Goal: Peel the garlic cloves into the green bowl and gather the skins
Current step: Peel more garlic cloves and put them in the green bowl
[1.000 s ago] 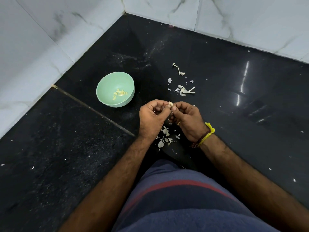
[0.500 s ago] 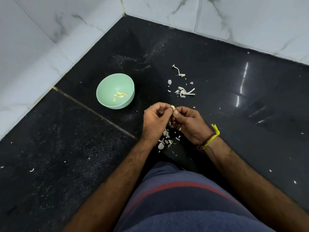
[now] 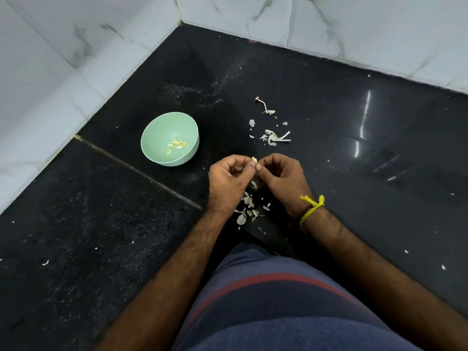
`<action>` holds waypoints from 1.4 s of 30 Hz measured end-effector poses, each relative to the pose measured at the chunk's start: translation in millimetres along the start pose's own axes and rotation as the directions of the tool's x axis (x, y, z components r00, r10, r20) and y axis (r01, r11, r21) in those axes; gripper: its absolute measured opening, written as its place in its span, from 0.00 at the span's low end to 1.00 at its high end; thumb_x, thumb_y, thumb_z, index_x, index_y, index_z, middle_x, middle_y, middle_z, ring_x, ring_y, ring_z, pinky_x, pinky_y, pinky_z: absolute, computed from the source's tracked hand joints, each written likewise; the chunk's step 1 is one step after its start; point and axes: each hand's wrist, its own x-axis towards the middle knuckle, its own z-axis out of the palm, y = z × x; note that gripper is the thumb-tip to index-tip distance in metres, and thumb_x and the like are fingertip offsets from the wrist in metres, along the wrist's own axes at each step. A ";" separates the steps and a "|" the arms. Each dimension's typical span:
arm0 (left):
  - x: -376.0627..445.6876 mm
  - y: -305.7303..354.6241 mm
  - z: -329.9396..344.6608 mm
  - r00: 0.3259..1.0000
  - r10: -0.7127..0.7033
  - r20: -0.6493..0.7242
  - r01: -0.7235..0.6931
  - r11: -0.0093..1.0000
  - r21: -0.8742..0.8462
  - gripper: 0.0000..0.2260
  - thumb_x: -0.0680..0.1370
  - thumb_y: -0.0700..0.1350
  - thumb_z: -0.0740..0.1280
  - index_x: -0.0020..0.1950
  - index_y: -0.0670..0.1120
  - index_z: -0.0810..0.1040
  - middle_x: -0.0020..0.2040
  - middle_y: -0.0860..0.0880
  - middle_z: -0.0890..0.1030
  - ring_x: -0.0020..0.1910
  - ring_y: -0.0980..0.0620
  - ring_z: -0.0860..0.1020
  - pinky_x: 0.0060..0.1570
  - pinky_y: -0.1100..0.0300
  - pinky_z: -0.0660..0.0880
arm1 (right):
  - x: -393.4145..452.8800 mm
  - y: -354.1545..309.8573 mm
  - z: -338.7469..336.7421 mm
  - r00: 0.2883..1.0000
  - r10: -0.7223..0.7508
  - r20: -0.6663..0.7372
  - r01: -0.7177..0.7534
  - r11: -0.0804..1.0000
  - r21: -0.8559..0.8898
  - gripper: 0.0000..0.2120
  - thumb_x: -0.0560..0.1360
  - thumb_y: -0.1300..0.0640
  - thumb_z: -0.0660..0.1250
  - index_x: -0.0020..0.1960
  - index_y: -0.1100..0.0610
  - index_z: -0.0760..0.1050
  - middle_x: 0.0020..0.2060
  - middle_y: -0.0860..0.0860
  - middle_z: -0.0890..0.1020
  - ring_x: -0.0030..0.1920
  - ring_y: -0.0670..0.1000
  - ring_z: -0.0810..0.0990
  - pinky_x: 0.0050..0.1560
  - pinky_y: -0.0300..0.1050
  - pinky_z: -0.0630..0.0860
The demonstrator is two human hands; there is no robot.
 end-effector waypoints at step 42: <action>-4.8 3.5 -1.0 0.998 -0.047 0.041 0.039 0.983 0.177 0.04 0.75 0.36 0.72 0.39 0.40 0.82 0.31 0.50 0.83 0.31 0.57 0.81 0.33 0.66 0.76 | -7.9 12.6 -7.6 0.991 0.069 0.116 -0.109 0.912 0.395 0.06 0.74 0.70 0.70 0.51 0.68 0.81 0.42 0.65 0.84 0.42 0.59 0.83 0.50 0.57 0.82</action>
